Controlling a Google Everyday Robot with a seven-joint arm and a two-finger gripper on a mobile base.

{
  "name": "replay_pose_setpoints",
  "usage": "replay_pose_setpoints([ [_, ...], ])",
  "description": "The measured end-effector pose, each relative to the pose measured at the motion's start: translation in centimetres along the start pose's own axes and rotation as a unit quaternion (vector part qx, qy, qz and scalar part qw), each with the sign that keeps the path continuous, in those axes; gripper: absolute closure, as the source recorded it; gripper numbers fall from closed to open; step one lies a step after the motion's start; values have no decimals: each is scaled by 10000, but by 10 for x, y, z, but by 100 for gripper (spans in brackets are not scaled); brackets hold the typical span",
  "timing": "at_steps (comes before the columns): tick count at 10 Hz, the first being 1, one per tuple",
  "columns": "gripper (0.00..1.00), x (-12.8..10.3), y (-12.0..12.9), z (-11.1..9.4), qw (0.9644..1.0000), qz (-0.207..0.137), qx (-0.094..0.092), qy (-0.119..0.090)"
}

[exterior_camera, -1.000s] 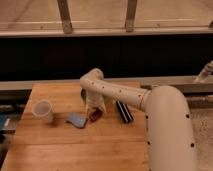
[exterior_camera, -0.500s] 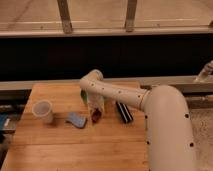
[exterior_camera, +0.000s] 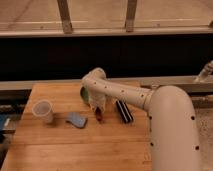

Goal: Place the pepper on the white sponge

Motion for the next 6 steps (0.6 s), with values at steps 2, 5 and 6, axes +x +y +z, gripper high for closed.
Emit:
replay_pose_setpoints([
  [2,100,-9,-15,-35,9996,31,-52,-285],
  [5,100,-10,-22,-80,9974,-97,-238,-666],
  [6,100,-7,-21,-87,9966,-193,-320,-737],
])
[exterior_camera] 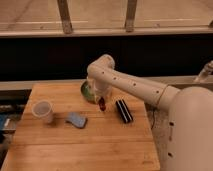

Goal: Place the pepper on the white sponge

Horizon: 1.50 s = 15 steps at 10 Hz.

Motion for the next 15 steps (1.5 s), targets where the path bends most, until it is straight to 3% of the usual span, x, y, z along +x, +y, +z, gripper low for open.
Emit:
replay_pose_setpoints([
  [5,100,18,38,2,9978,-570,-330,25],
  [10,100,35,99,7,9899,-1282,-600,81],
  [15,100,47,153,26,9808,-1802,-695,266],
])
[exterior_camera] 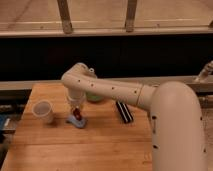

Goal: Place the pepper on the white sponge

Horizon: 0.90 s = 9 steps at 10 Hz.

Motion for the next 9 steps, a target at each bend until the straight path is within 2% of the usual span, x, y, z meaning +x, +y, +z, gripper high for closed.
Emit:
replay_pose_setpoints([
  [4,100,3,0,33,9997,-35,86,242],
  [7,100,-4,-1,51,9996,-32,90,259],
  [8,97,-7,1,54,9996,-57,89,265],
  [9,90,-7,1,56,9996,-71,82,275],
])
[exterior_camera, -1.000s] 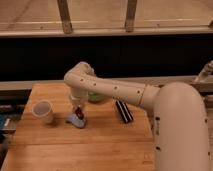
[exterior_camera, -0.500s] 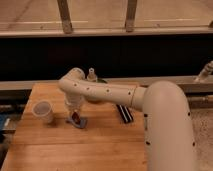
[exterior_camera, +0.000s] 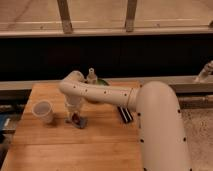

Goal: Place the pepper on the white sponge

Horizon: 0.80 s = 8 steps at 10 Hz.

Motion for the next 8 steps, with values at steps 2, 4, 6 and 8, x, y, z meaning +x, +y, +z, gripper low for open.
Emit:
replay_pose_setpoints([
  [2,69,1,-4,3,10000,17,9,38],
  [4,48,2,-6,2,10000,8,37,34],
  [6,28,3,-9,3,10000,60,53,42],
  [8,20,3,-12,2,9999,87,63,47],
])
